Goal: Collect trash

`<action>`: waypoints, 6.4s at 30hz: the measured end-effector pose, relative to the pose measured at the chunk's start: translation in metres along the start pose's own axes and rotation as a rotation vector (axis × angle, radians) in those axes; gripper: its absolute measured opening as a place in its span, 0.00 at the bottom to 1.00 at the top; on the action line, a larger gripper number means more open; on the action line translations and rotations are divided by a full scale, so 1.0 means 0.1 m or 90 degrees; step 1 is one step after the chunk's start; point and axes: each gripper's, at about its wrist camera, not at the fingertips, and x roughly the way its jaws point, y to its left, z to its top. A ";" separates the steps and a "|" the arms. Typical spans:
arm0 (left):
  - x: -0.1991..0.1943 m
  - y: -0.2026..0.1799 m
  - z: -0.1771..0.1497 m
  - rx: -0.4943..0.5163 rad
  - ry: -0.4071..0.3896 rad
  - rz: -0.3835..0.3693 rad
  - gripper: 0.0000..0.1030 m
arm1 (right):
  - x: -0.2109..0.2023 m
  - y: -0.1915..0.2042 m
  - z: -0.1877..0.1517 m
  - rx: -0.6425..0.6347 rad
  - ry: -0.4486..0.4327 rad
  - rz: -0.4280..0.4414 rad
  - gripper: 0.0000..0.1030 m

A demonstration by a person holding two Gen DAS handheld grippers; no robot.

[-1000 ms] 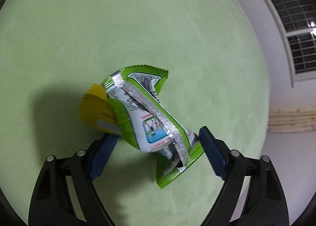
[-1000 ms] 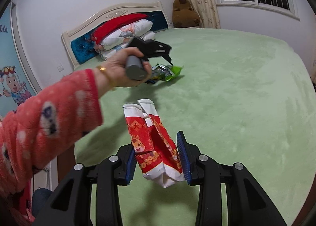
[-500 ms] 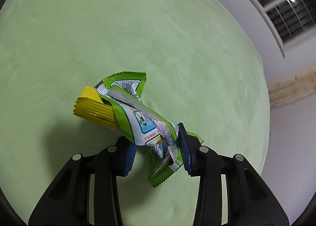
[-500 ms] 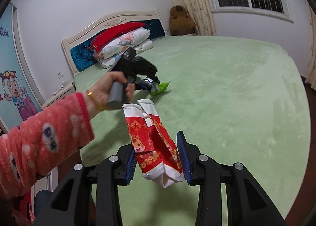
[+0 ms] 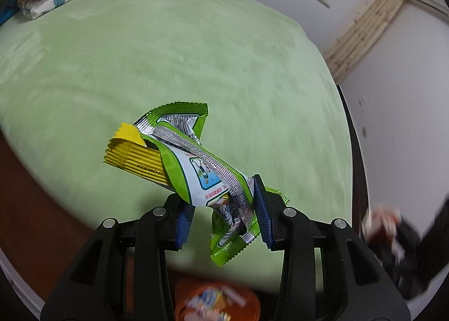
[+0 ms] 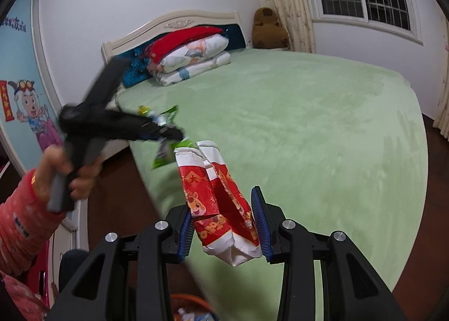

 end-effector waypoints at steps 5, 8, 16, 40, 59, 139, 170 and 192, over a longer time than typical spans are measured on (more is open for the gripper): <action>-0.15 0.00 -0.92 0.017 0.041 -0.004 0.37 | 0.01 0.24 -0.43 -0.003 0.059 0.006 0.37; -0.13 0.05 -1.39 0.010 0.074 -0.009 0.37 | 0.08 0.36 -0.73 0.003 0.101 0.008 0.37; 0.58 0.17 -2.51 -0.030 0.215 0.007 0.37 | 0.61 0.50 -1.73 0.049 0.279 -0.003 0.37; 1.61 0.26 -3.43 -0.002 0.407 0.097 0.59 | 1.34 0.45 -2.63 0.110 0.471 -0.065 0.65; 0.47 -0.06 -2.59 0.026 0.107 0.176 0.78 | 0.44 0.46 -1.52 0.084 0.187 -0.119 0.81; -1.44 -0.96 -1.45 0.065 -0.384 0.268 0.87 | -1.02 0.65 -0.18 0.014 -0.209 -0.204 0.95; -1.45 -0.97 -1.42 0.070 -0.378 0.270 0.87 | -1.05 0.64 -0.19 0.018 -0.213 -0.210 0.95; -1.45 -0.95 -1.42 0.072 -0.374 0.266 0.87 | -1.06 0.64 -0.19 0.020 -0.215 -0.208 0.95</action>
